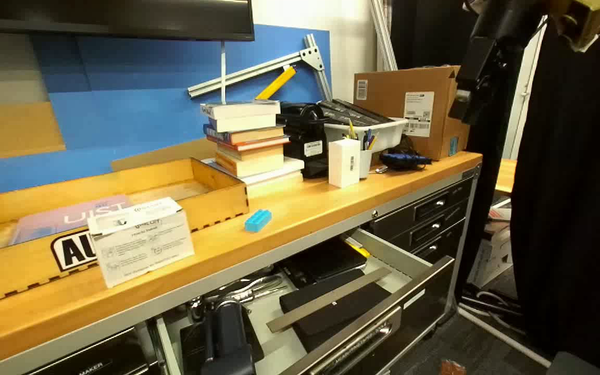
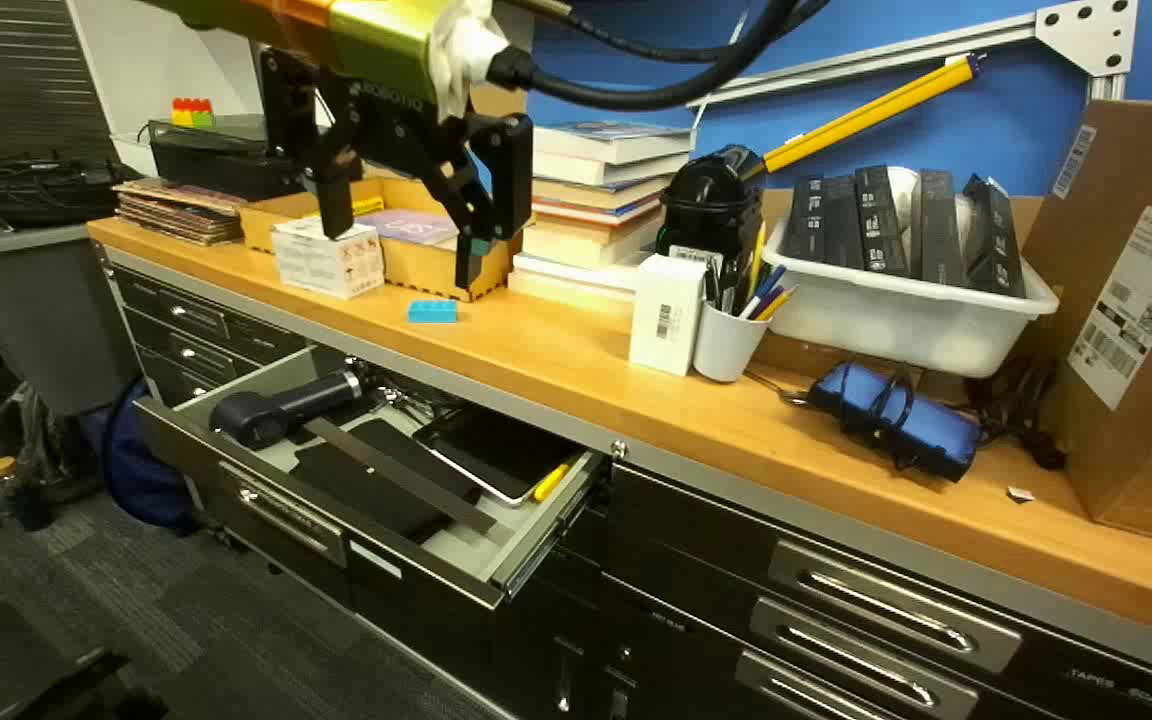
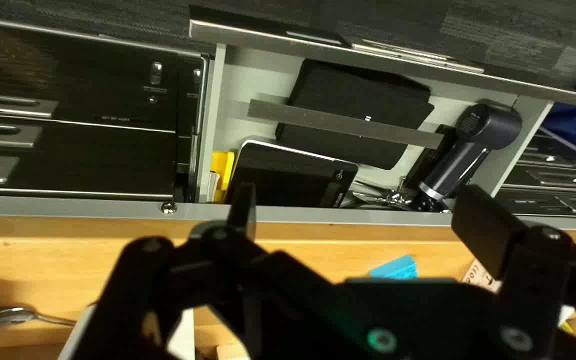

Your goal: Put the blue object in the drawer, then close it

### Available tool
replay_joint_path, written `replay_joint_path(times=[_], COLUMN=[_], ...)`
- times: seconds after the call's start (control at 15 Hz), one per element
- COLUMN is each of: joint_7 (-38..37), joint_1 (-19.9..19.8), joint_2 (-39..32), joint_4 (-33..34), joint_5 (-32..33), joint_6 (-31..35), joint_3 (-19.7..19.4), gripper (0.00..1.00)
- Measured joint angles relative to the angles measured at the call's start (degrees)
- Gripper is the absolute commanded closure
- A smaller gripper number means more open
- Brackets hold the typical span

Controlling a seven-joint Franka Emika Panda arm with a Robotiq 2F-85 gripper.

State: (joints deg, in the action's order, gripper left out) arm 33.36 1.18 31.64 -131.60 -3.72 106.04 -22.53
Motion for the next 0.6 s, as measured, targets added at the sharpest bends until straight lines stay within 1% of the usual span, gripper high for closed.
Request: replay_joint_path(times=[0.6], joint_7=[0.0], joint_1=[-0.1], joint_2=[0.3], joint_4=[0.7], joint_5=[0.0], joint_6=[0.0], joint_3=[0.0], gripper=[0.0])
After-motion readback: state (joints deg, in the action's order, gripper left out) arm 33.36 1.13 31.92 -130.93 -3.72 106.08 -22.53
